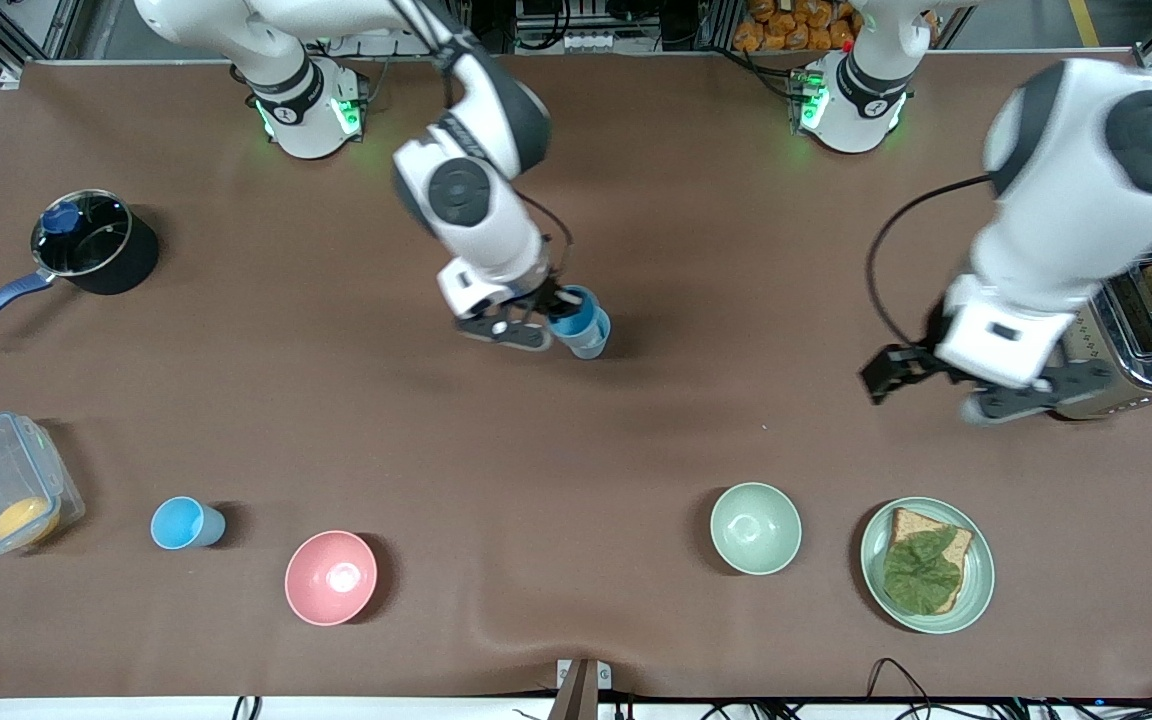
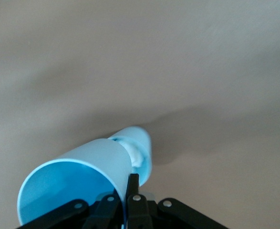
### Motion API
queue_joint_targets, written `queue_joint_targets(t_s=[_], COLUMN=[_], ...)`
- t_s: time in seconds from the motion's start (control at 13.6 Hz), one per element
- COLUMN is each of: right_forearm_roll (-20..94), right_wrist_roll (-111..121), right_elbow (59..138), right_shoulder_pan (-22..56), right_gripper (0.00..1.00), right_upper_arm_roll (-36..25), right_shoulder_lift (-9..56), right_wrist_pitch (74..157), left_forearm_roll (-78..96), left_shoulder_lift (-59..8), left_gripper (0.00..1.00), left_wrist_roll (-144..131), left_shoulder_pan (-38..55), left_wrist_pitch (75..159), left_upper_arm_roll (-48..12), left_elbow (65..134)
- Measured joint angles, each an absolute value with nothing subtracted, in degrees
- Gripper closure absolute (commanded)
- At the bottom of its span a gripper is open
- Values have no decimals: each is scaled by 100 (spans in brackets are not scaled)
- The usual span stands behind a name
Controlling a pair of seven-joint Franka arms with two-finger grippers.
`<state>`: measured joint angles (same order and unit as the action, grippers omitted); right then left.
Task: Stack blue cups with both arms
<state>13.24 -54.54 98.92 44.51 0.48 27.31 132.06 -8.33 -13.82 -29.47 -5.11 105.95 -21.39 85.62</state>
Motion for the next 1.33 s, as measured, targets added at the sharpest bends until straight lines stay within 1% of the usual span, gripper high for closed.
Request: queue_joint_targets(t_s=[0.15,0.37,0.59,0.66,0.74,0.81,0.89,0.96,1.33], right_forearm_roll=[1298,1190,1061,1045,1031,1024,1021,1020,974], right_wrist_roll=[-5575,-5574,-5574,-5574,-5574,-5574,-5574,-5574,-5557], right_elbow=[9889,9885,9884,9884,9883,9884,9883,9883,9817], right_shoulder_pan=[4584,4577,4578,4579,4579,4579,4579,4579,4518], right_gripper=[100,100,100,100,95,81,43,0,0], right_upper_arm_roll=[24,-71,-77,-76,-75,-73,-73,-73,-152], right_shoulder_lift=[2879,2884,2884,2884,2884,2884,2884,2884,2839], right_wrist_pitch=[13307,13274,13097,13067,13029,12979,12949,12934,12832], left_forearm_roll=[-804,-702,-512,-466,-458,-458,-457,-457,-208], left_shoulder_lift=[-1149,-776,-576,-561,-557,-555,-551,-543,-525], left_gripper=[0,0,0,0,0,0,0,0,0], left_wrist_roll=[-2184,-1431,-1019,-1006,-1006,-1006,-1006,-1006,-1006], left_shoulder_pan=[-460,-303,-2,85,134,162,173,173,172], left_wrist_pitch=[10236,9745,9598,9552,9497,9434,9386,9323,9239], left_upper_arm_roll=[-1749,-1099,-458,-337,-291,-279,-281,-283,-290], left_elbow=[8545,8543,8546,8549,8553,8559,8567,8581,8658])
